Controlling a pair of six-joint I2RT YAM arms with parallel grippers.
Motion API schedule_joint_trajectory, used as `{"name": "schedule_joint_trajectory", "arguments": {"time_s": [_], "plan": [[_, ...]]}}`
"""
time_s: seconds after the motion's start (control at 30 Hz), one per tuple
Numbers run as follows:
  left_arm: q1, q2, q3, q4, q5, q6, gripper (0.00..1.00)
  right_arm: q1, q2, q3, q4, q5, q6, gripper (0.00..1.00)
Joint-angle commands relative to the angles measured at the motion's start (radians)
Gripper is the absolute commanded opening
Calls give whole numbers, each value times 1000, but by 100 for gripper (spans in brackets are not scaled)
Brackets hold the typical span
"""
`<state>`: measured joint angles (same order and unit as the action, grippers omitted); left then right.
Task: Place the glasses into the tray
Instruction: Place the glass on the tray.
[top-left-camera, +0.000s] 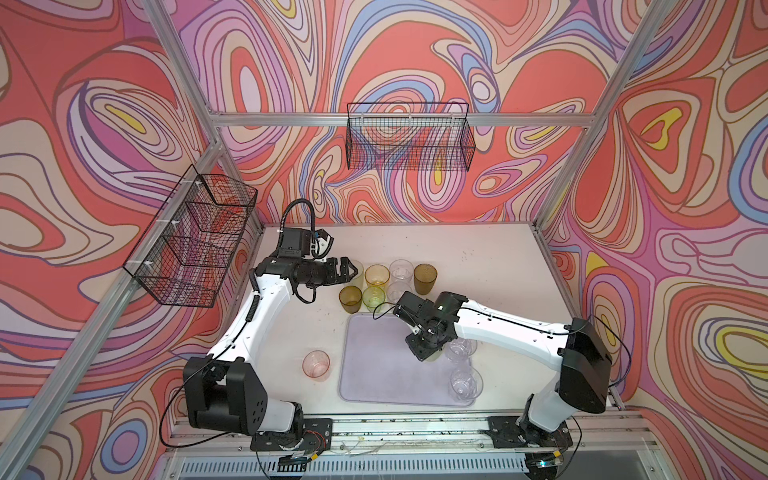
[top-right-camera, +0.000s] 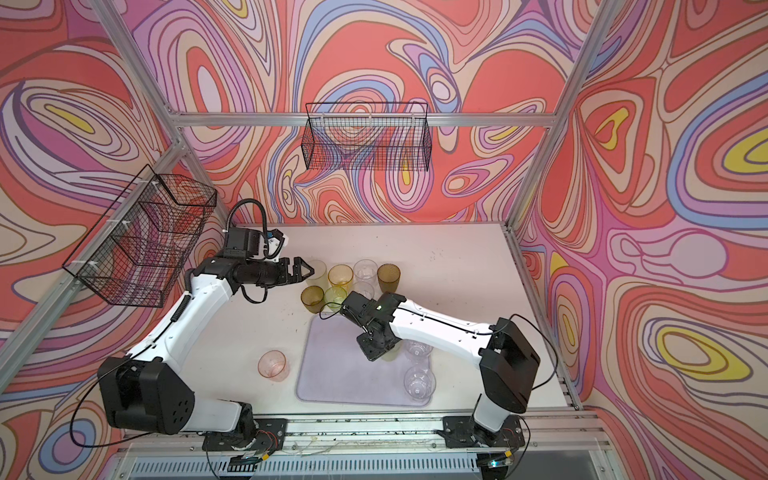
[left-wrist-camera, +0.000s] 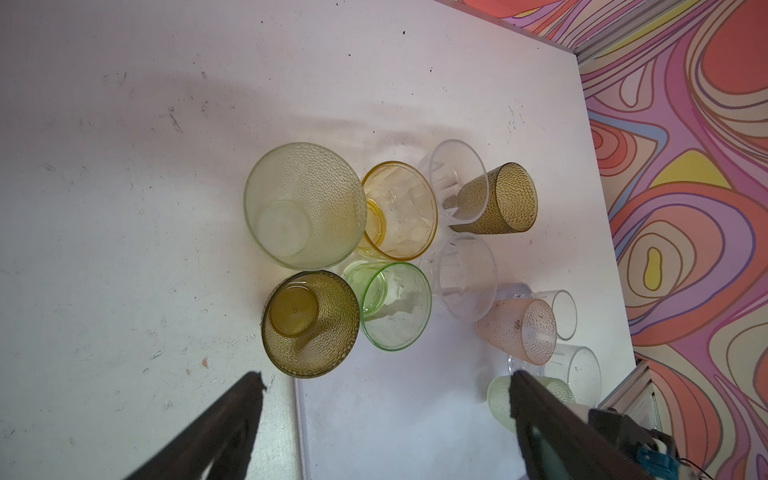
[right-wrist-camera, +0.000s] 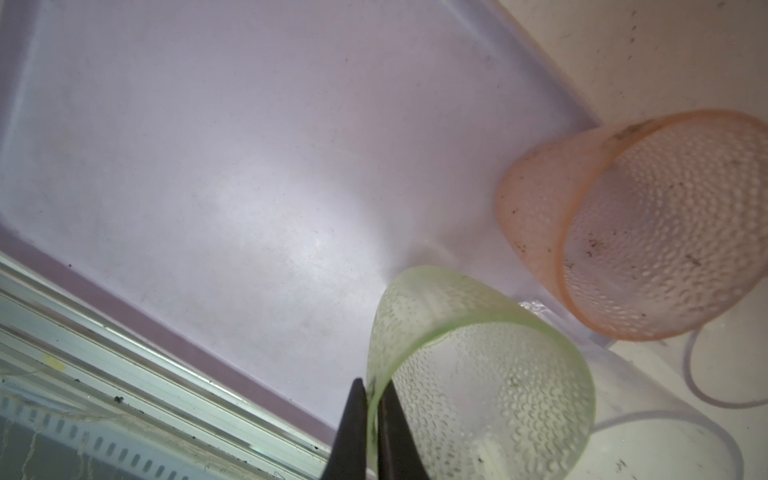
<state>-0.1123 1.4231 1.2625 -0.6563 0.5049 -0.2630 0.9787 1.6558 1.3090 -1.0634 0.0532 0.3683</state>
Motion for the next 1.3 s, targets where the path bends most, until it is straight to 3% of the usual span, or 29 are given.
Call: {"name": "schedule_joint_trajectory", "arguments": {"time_s": [0.0,1.27], "plan": [[-4,10,26,-19,2,7,95,5,-20,-14,24,32,-2,0],[-4,13,23,-19,3,6,95,6,18,-75,71,66,-2,2]]}}
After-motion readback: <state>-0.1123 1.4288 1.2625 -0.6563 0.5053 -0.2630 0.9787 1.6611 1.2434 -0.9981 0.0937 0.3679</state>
